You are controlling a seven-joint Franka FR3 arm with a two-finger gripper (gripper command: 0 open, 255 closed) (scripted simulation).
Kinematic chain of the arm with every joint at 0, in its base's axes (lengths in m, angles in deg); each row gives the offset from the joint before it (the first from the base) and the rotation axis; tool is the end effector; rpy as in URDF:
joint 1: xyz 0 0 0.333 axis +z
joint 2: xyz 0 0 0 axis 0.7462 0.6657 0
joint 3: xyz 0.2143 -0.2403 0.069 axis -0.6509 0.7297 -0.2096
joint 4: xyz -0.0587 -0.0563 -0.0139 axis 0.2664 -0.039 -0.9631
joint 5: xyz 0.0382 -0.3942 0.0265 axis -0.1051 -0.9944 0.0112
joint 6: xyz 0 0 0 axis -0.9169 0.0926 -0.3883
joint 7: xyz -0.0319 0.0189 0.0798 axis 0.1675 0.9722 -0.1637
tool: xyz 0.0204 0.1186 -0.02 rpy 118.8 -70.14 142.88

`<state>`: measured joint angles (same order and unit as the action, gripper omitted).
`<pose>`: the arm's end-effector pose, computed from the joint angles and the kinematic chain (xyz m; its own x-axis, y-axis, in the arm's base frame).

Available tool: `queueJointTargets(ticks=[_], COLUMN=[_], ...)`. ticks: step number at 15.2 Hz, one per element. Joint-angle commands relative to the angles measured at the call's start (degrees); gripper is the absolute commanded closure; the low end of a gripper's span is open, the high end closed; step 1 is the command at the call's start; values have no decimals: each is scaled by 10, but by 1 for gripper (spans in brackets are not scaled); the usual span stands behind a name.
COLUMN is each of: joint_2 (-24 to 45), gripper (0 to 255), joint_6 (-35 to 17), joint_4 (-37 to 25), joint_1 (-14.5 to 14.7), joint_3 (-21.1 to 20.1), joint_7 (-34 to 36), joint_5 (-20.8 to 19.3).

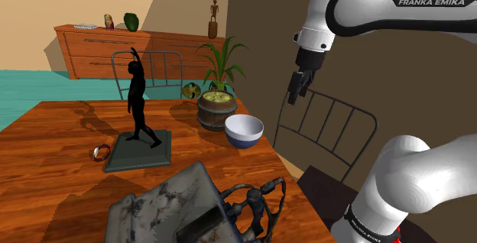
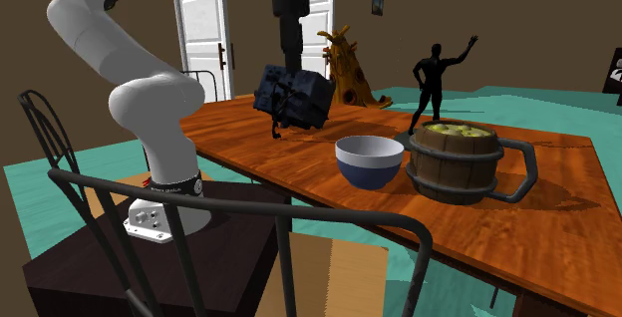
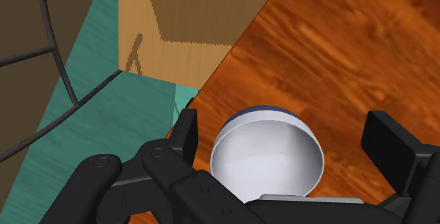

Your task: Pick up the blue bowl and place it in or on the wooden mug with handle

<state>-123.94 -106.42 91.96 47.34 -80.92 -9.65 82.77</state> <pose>0.3066 0.0007 0.5531 0.9971 0.0653 0.0379 0.0649 -0.9978 0.0134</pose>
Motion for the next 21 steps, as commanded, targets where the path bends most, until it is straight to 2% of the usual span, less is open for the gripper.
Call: queueJointTargets(ticks=[1, 11, 19, 21], joint_2=[0, 181, 356, 378], gripper=[0, 0, 0, 0], joint_6=[0, -169, -272, -288], joint_4=[0, -5, -67, -71], joint_1=[0, 18, 20, 20], joint_3=[0, -70, -120, -123], joint_7=[0, 60, 125, 133], joint_5=[0, 3, -38, -46])
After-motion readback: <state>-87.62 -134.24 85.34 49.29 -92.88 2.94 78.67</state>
